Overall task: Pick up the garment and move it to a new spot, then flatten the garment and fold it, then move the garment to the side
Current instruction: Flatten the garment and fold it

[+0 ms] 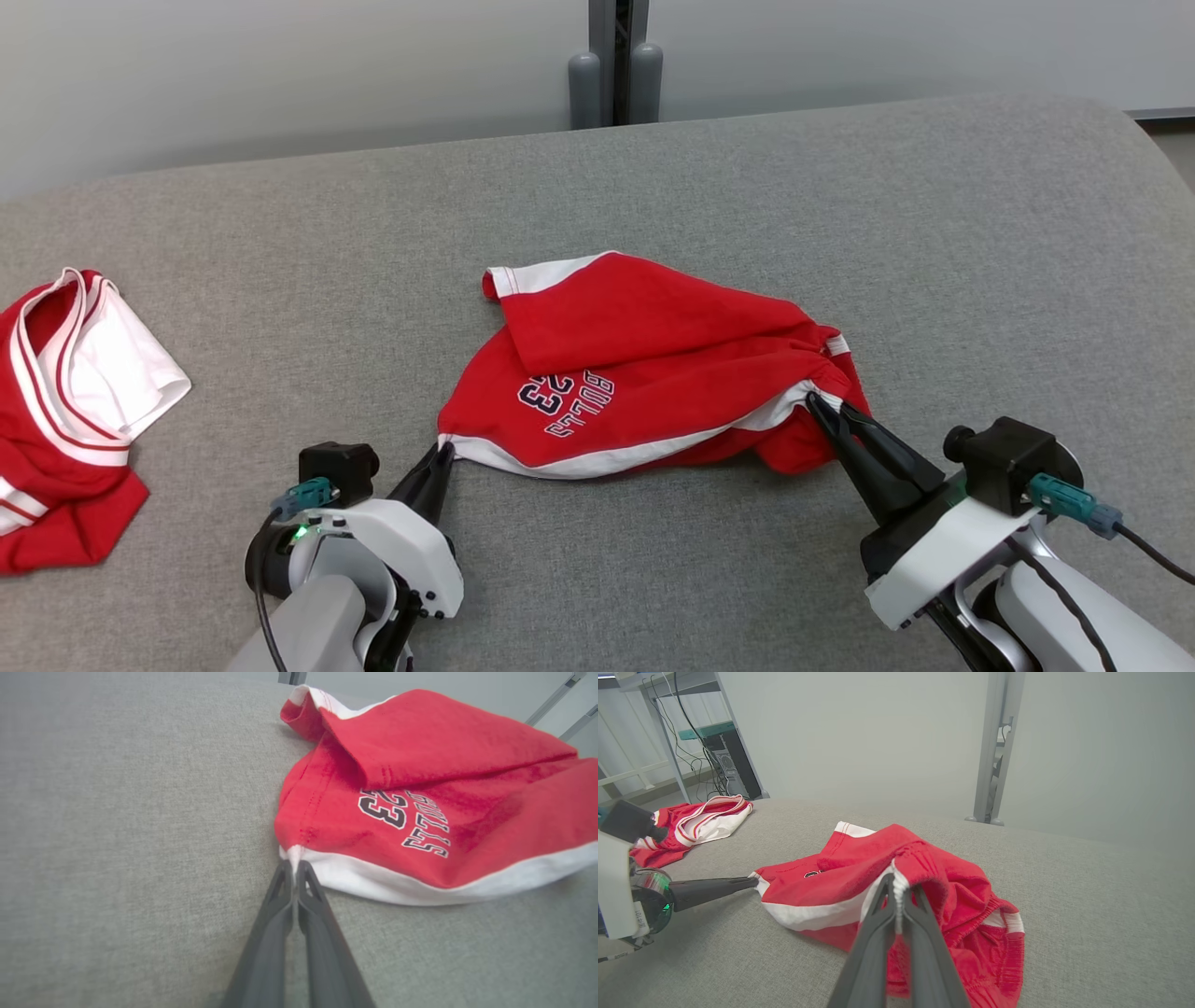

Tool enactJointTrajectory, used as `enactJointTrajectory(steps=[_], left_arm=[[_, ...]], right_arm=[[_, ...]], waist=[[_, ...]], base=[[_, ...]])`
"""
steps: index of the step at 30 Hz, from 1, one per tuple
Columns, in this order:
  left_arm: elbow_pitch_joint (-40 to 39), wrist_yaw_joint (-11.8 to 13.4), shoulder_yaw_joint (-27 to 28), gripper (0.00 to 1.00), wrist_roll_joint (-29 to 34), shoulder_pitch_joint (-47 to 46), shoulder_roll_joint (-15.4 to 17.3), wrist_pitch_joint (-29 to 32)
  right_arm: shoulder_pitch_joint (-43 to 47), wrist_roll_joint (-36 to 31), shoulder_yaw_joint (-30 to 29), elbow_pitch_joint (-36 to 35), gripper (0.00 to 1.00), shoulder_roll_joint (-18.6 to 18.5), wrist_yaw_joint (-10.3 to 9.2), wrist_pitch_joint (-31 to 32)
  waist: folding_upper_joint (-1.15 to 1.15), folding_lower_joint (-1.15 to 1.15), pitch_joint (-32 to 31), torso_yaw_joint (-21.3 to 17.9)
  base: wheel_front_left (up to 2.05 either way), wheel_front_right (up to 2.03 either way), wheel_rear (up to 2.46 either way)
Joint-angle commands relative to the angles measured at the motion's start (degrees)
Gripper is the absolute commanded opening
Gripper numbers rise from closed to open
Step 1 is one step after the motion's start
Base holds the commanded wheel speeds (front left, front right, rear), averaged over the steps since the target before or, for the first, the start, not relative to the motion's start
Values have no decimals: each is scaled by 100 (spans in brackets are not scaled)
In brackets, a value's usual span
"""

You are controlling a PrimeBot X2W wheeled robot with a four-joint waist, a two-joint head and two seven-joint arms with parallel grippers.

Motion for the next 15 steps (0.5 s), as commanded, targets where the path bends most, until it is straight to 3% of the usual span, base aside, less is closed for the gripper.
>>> enactJointTrajectory(steps=[1,7,15], left_arm=[[-24,-1,19,0,-36,25,42,-11],[-336,-1,263,0,28,161,146,-11],[-1058,-1,945,0,119,326,197,-11]], right_arm=[[-34,25,-7,9,0,-22,3,19],[27,181,-26,52,0,-21,3,13],[-202,1053,55,-303,0,-157,3,240]], waist=[[0,0,-10,5],[0,0,-130,60],[0,0,-392,198]], base=[[0,0,0],[0,0,0],[0,0,0]])
